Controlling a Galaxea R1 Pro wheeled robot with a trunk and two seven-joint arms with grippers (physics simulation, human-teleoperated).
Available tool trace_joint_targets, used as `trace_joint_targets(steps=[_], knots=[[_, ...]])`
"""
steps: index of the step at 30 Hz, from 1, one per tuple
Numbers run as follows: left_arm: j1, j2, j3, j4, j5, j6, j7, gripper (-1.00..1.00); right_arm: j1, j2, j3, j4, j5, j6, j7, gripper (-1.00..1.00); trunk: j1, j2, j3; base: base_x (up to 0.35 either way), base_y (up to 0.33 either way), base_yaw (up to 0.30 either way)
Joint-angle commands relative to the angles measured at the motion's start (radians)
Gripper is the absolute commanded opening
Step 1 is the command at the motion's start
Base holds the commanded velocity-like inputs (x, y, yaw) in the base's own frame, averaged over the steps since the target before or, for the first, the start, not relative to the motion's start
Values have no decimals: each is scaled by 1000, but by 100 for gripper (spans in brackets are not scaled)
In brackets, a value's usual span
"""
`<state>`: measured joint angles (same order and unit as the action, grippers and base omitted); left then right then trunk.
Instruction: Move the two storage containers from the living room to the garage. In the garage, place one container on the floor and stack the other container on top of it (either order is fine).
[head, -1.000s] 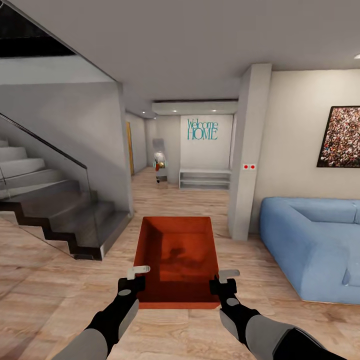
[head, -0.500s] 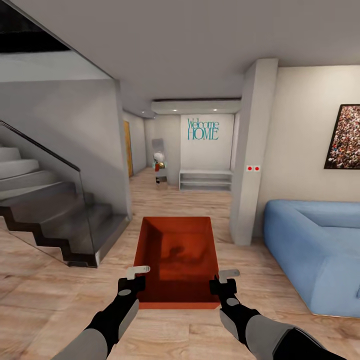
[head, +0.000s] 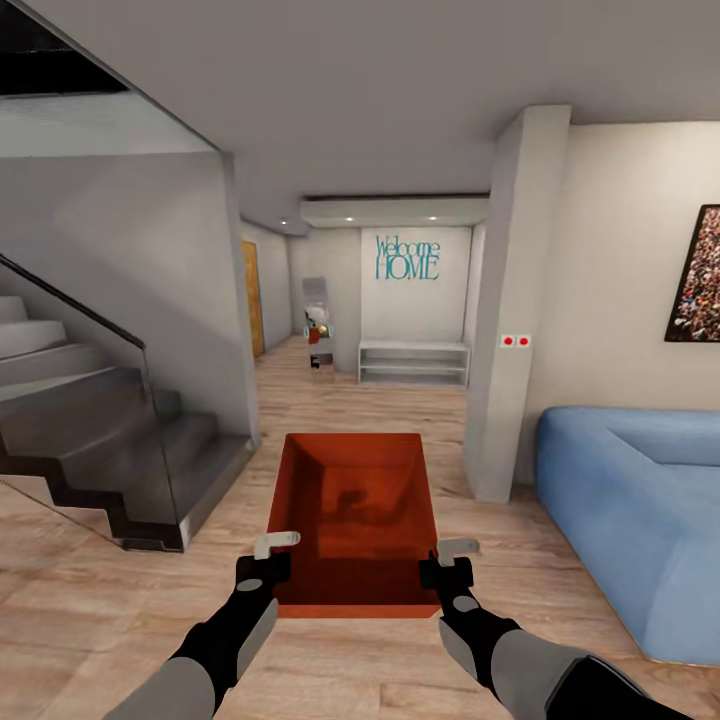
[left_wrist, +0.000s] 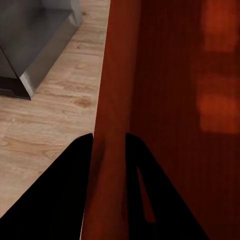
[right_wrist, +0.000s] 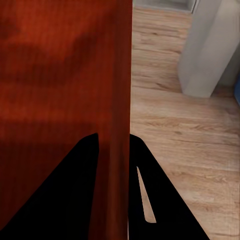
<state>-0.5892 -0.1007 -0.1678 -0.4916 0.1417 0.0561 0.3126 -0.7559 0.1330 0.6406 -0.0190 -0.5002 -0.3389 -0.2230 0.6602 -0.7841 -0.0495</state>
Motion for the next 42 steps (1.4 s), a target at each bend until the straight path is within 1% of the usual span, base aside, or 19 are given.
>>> trace_joint_targets(steps=[1, 38, 42], knots=[[-1, 1, 51, -5, 29, -18, 13, -100, 0, 0, -44, -1, 8, 4, 16, -100, 1, -1, -2, 321, 0, 0], [-1, 1, 51, -4, 29, -18, 12, -100, 0, 0, -46, -1, 8, 4, 17, -100, 1, -1, -2, 321, 0, 0], [-1, 2, 51, -4, 33, -18, 12, -100, 0, 0, -47, -1, 8, 4, 17, -100, 1, -1, -2, 321, 0, 0]])
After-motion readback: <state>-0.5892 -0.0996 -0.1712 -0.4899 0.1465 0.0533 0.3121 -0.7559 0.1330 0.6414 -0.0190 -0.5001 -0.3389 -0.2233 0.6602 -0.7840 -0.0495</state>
